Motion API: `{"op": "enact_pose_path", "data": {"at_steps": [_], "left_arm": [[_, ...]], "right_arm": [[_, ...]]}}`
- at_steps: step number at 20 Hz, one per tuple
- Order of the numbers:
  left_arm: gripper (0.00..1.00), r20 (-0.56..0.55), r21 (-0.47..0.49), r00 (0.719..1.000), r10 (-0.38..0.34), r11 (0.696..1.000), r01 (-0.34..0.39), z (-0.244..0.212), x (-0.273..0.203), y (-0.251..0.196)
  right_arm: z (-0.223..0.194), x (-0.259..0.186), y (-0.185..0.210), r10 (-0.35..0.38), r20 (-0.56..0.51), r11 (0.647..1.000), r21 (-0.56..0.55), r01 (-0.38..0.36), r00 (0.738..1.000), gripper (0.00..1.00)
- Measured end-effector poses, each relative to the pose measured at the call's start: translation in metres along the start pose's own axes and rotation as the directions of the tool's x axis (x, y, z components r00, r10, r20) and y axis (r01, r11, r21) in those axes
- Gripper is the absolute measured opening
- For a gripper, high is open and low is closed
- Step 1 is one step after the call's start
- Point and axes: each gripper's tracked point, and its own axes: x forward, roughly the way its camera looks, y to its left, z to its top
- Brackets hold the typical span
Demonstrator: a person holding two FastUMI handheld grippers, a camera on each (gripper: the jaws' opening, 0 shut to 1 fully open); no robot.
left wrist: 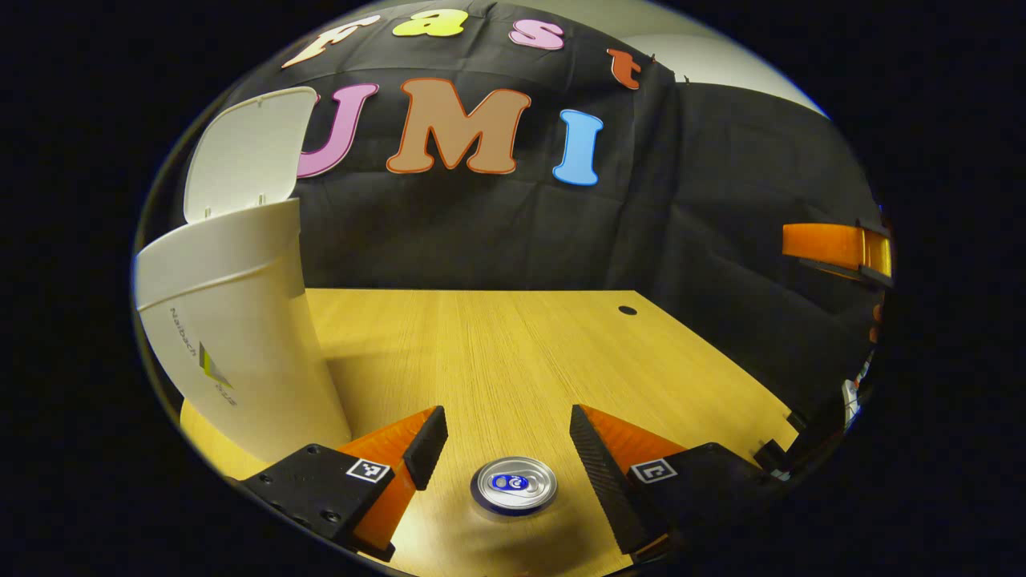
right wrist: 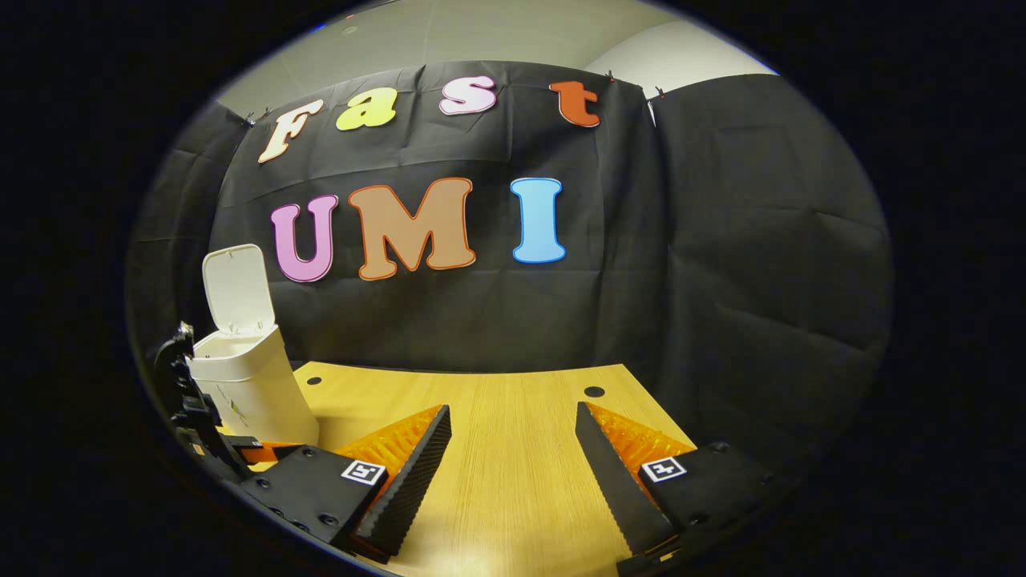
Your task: Press the lid of the desktop garbage bin to open it, pick up the crumpled paper on the desktop and throw it into the bin, then pick up the pop can on the desktop and drop it into the bin, and finally close the garbage bin lid.
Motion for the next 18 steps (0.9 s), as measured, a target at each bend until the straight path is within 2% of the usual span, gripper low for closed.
{"op": "enact_pose_path", "data": {"at_steps": [10, 14, 15, 17, 18], "left_arm": [[0.94, -0.144, 0.052, 0.989, 0.04, 0.998, -0.033, -0.069, 0.026, 0.009], [0.94, -0.161, 0.081, 0.986, 0.051, 0.996, -0.039, -0.079, 0.029, 0.013], [0.93, -0.165, 0.083, 0.985, 0.047, 0.996, -0.033, -0.08, 0.029, 0.011], [0.8, -0.165, 0.09, 0.985, 0.055, 0.995, -0.04, -0.079, 0.027, 0.011], [0.79, -0.154, 0.091, 0.986, 0.058, 0.995, -0.044, -0.075, 0.027, 0.009]], "right_arm": [[-0.006, -0.009, -0.016, -0.041, -0.015, 0.999, -0.009, 0.041, 0.999, 1.0], [-0.008, -0.007, -0.016, -0.046, -0.021, 0.999, -0.021, 0.045, 0.999, 1.0], [-0.009, -0.007, -0.015, -0.048, -0.021, 0.999, -0.026, 0.048, 0.999, 1.0], [-0.008, -0.005, -0.012, -0.047, -0.02, 0.998, -0.036, 0.046, 0.999, 1.0], [-0.007, -0.003, -0.01, -0.044, -0.017, 0.998, -0.04, 0.043, 0.999, 1.0]]}}
